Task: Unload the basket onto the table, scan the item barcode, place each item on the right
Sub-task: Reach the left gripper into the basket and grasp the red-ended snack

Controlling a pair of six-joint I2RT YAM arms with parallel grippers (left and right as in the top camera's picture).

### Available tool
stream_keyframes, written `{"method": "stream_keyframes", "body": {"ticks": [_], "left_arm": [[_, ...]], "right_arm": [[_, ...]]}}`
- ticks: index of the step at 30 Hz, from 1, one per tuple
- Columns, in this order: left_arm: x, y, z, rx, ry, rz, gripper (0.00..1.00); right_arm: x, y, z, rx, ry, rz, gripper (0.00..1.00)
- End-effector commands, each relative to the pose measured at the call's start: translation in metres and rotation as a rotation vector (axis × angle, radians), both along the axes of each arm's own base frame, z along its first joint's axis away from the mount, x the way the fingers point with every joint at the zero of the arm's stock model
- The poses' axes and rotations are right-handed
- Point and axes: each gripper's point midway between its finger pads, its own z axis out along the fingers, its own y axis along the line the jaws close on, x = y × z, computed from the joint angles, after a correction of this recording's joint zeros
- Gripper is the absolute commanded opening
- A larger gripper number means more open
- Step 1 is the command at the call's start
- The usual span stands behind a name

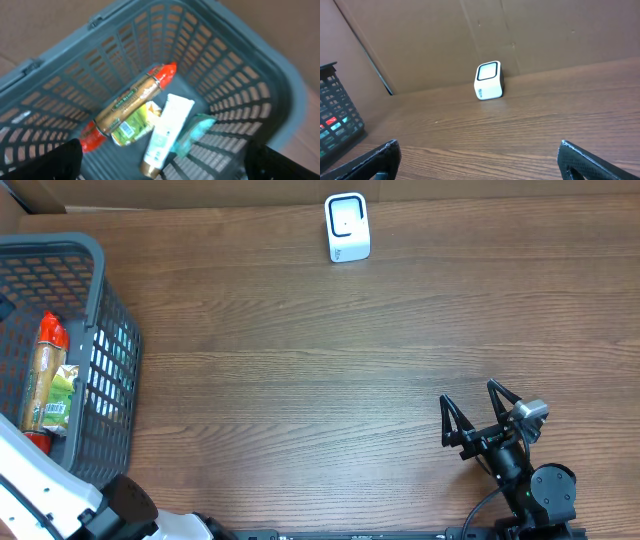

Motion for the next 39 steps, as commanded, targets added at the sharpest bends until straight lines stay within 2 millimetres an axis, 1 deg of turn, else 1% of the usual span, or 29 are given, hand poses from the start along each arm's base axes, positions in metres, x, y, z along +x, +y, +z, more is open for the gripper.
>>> {"method": "stream_keyframes", "body": {"ticks": [1, 3, 4, 6, 8, 9, 10, 13, 14, 19, 24, 27, 29, 32, 39], "left_arm": [[0.004, 0.008, -0.034, 0.011, 0.102, -0.062, 0.93], [0.010, 0.016, -0.054, 0.025, 0.141, -0.095, 0.93], [0.011, 0.019, -0.061, 0.034, 0.154, -0.103, 0.94], [0.018, 0.029, -0.078, 0.064, 0.177, -0.129, 0.97], [0.027, 0.037, -0.096, 0.098, 0.206, -0.188, 1.00], [0.031, 0.041, -0.110, 0.116, 0.235, -0.231, 1.00], [0.033, 0.043, -0.118, 0.123, 0.254, -0.257, 1.00], [0.039, 0.048, -0.150, 0.118, 0.317, -0.324, 0.99], [0.042, 0.051, -0.165, 0.106, 0.335, -0.334, 0.99], [0.054, 0.064, -0.205, 0.075, 0.377, -0.356, 0.96], [0.070, 0.079, -0.230, 0.096, 0.383, -0.379, 0.96], [0.077, 0.086, -0.251, 0.113, 0.415, -0.433, 0.96], [0.080, 0.090, -0.265, 0.112, 0.434, -0.444, 0.94], [0.082, 0.102, -0.281, 0.131, 0.466, -0.417, 0.90], [0.089, 0.119, -0.309, 0.147, 0.463, -0.397, 0.89]], "right_arm": [[0.001, -0.002, -0.002, -0.003, -0.005, -0.011, 1.00], [0.001, -0.002, -0.002, -0.003, -0.005, -0.011, 1.00], [0.001, -0.002, -0.002, -0.003, -0.005, -0.011, 1.00], [0.001, -0.002, -0.002, -0.003, -0.005, -0.011, 1.00], [0.001, -0.002, -0.002, -0.003, -0.005, -0.011, 1.00], [0.001, -0.002, -0.002, -0.003, -0.005, -0.011, 1.00], [0.001, -0.002, -0.002, -0.003, -0.005, -0.011, 1.00], [0.001, -0.002, -0.002, -0.003, -0.005, -0.011, 1.00], [0.001, -0.002, -0.002, -0.003, -0.005, -0.011, 1.00], [0.001, -0.002, -0.002, -0.003, -0.005, -0.011, 1.00], [0.001, -0.002, -0.002, -0.003, -0.005, -0.011, 1.00], [0.001, -0.002, -0.002, -0.003, -0.005, -0.011, 1.00], [0.001, -0.002, -0.002, -0.003, -0.005, -0.011, 1.00], [0.001, -0.002, -0.002, -0.003, -0.005, -0.011, 1.00], [0.001, -0.002, -0.002, -0.003, -0.005, -0.011, 1.00]]}}
